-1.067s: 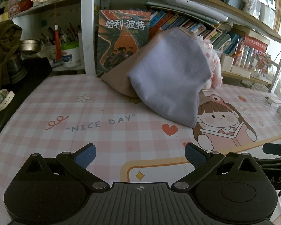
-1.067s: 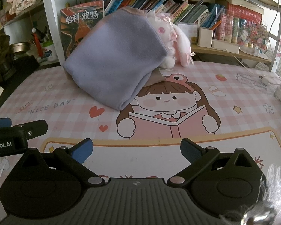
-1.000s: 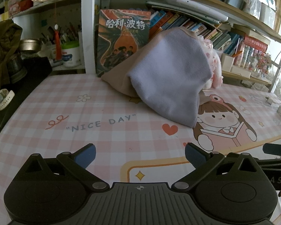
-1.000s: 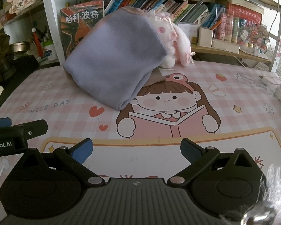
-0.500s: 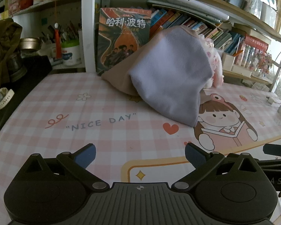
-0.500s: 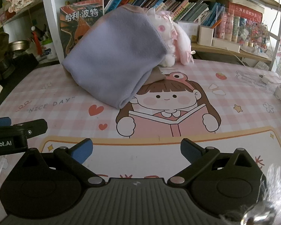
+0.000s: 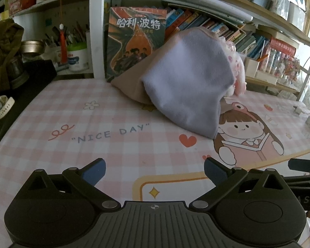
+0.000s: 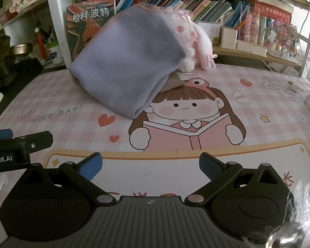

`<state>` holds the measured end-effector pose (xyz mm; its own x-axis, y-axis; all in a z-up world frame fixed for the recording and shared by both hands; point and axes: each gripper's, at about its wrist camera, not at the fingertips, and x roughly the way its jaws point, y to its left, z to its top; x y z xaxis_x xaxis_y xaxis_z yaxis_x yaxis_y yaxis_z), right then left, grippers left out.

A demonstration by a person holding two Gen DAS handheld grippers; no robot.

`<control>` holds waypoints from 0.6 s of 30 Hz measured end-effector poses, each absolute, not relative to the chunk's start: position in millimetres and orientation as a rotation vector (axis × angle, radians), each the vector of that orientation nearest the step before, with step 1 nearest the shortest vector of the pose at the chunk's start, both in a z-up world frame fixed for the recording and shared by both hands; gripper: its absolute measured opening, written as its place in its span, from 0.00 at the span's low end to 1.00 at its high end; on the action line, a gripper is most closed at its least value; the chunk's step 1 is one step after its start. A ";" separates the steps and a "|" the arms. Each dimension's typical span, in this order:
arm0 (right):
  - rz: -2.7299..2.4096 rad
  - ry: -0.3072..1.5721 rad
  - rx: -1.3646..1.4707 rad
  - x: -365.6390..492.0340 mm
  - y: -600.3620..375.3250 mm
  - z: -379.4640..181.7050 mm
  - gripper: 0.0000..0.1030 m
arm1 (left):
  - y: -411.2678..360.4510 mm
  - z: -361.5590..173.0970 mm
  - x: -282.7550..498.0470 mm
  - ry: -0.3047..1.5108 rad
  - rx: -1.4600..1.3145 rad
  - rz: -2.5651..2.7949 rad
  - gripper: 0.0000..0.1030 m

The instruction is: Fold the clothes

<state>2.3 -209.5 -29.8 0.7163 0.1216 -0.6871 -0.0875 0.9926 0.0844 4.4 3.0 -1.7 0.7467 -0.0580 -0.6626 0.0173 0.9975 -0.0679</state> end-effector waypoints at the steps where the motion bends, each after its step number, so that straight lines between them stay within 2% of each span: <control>1: 0.117 0.765 0.047 2.5 -209.5 -30.1 0.98 | 2.6 -2.0 4.5 0.729 -0.059 -0.041 0.99; 13: 0.167 0.804 0.058 4.1 -227.2 -39.7 0.98 | -1.6 -14.9 5.2 0.794 -0.130 0.010 0.99; 18: 0.235 0.788 0.151 26.4 -256.9 -36.2 0.98 | -18.4 -16.9 1.7 0.801 -0.124 0.015 0.99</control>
<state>26.4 -256.9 -36.2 0.6812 0.2647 -0.6826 -0.1523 0.9632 0.2215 1.7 -18.4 -16.9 0.6963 -0.0333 -0.7170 -0.0609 0.9926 -0.1052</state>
